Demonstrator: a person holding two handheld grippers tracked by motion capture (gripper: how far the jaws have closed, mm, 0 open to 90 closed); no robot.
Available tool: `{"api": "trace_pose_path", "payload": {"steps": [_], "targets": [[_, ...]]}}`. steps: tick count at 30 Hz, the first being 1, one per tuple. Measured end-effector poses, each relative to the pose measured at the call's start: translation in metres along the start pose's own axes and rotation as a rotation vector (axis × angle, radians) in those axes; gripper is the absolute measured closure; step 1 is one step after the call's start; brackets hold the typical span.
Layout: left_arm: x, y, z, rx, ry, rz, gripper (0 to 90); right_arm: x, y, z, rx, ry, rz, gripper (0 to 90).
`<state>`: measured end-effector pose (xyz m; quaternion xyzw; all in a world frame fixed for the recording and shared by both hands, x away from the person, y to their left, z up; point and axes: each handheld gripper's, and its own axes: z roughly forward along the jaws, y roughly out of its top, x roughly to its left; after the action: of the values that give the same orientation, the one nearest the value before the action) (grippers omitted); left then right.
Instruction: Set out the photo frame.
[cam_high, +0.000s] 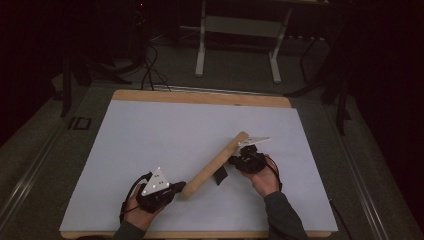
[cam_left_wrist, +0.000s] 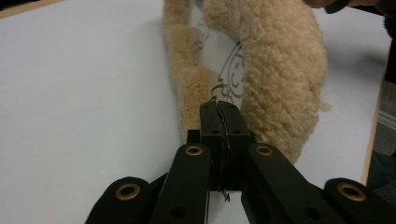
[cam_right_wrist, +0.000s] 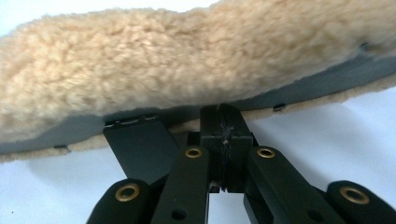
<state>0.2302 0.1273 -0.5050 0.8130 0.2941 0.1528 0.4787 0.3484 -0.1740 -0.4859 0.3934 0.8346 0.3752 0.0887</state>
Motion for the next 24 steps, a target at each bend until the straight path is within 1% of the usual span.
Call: {"api": "trace_pose_path", "payload": {"steps": [6, 18, 24], "targets": [[-0.006, 0.001, 0.004, 0.000, -0.029, 0.013, 90.0, 0.002, 0.002, 0.002, 0.003, 0.006, -0.001, 89.2], [-0.015, 0.002, 0.012, -0.009, -0.075, 0.010, 90.0, 0.005, 0.004, 0.005, 0.008, 0.016, -0.010, 89.3], [-0.020, 0.003, 0.016, -0.010, -0.094, 0.017, 90.0, 0.007, 0.006, 0.007, 0.011, 0.022, -0.012, 89.3]]}}
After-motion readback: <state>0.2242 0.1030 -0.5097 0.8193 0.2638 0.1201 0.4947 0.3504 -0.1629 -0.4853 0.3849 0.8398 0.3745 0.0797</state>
